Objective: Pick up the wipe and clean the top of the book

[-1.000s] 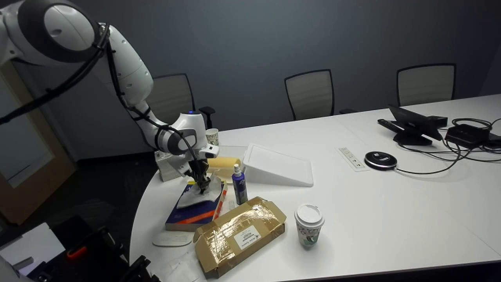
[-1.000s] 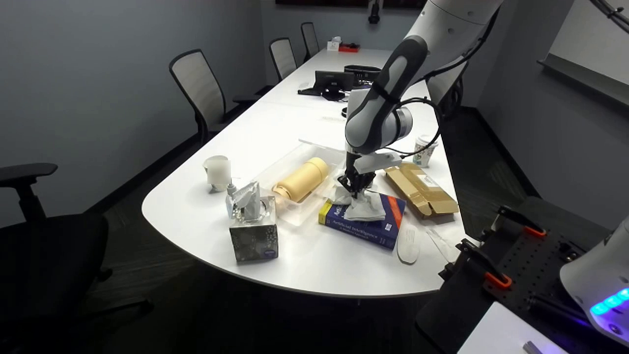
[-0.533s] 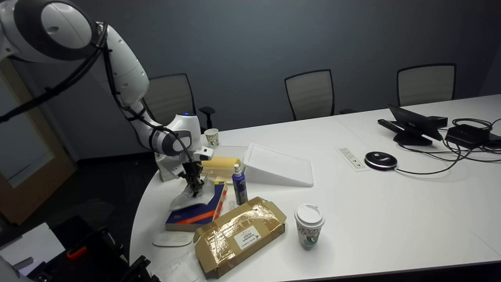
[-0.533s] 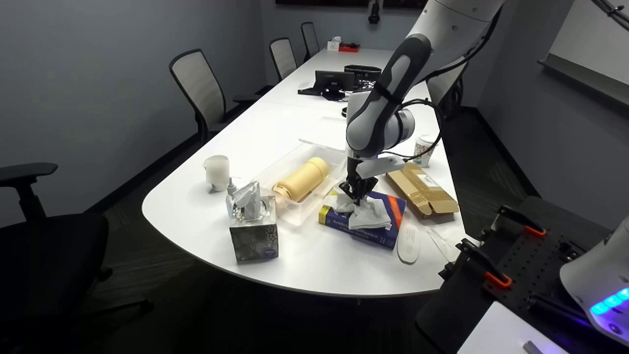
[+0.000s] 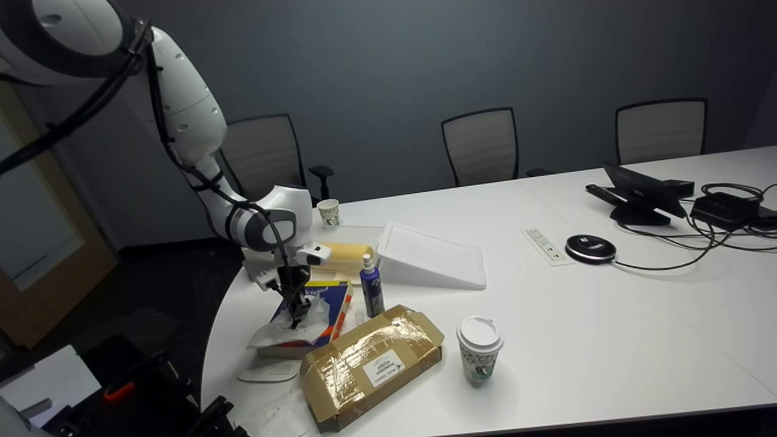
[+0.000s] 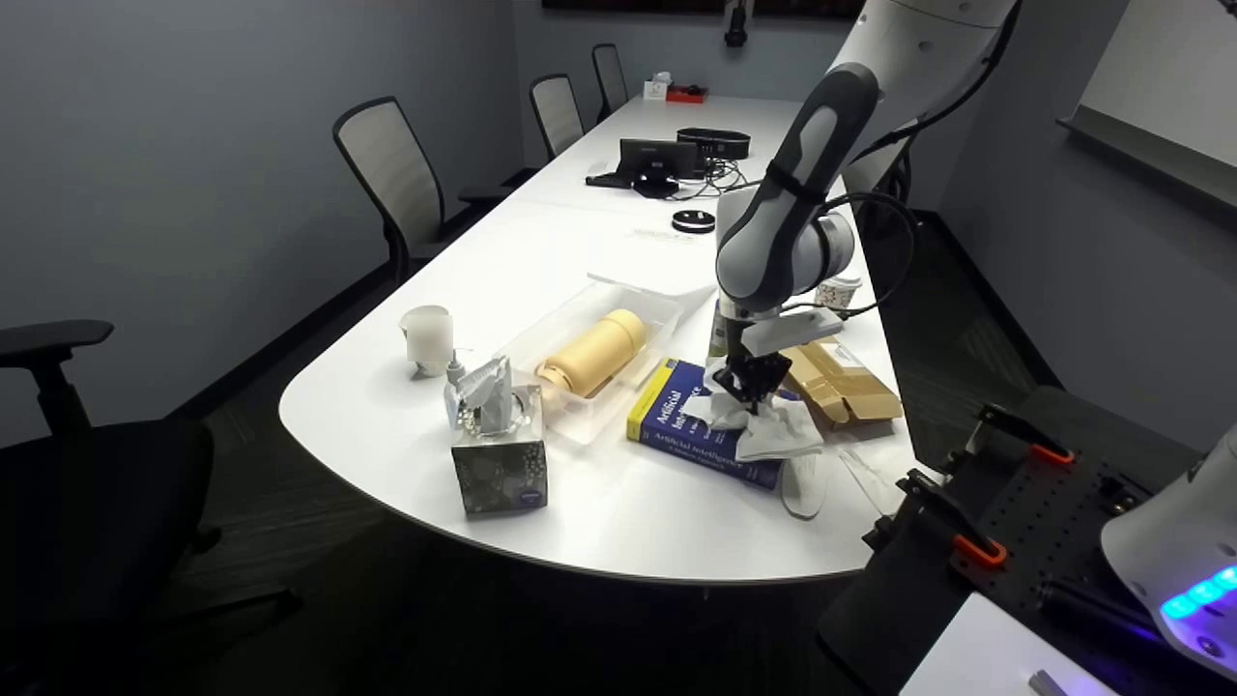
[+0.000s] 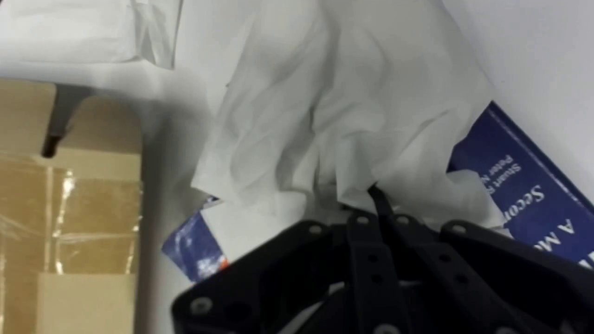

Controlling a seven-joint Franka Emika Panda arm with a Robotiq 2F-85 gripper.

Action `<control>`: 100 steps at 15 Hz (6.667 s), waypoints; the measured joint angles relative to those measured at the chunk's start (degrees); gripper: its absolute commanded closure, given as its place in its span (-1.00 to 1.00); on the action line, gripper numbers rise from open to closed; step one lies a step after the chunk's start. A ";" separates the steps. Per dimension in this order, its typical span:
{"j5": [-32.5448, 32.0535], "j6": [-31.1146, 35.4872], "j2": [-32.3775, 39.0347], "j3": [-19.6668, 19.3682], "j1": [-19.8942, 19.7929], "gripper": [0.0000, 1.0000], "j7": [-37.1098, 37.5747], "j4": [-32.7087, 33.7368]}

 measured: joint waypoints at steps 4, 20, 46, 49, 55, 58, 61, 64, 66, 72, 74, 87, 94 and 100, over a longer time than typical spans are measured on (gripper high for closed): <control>-0.35 2.83 -0.19 -4.00 0.75 0.99 3.54 -1.50; 0.19 4.82 -0.40 1.70 1.58 0.99 6.14 -1.89; 1.04 6.30 -2.83 -0.39 4.74 0.99 14.66 -3.86; 2.88 6.39 -3.20 3.00 3.22 0.99 12.46 -3.85; 2.72 3.15 -3.22 2.27 2.93 0.99 11.25 -4.56; 1.94 2.45 -3.42 -0.32 3.82 0.99 11.73 -5.27; 2.16 2.45 -4.50 -0.32 3.11 0.99 11.51 -6.44; 3.21 2.45 -7.25 2.19 1.18 0.99 9.29 -8.14; 4.10 2.46 -9.36 4.91 -0.07 0.99 6.99 -9.12; 6.66 2.46 -11.54 14.62 -1.79 0.99 -2.44 -9.62; 6.43 2.46 -11.23 16.78 -1.44 0.99 -5.81 -9.27; -4.15 2.54 4.93 15.52 5.32 0.45 -12.13 5.07; -4.68 2.50 8.89 12.95 4.97 -0.44 -11.92 9.96; -2.71 -2.07 -5.20 12.20 0.70 -1.00 -9.60 2.94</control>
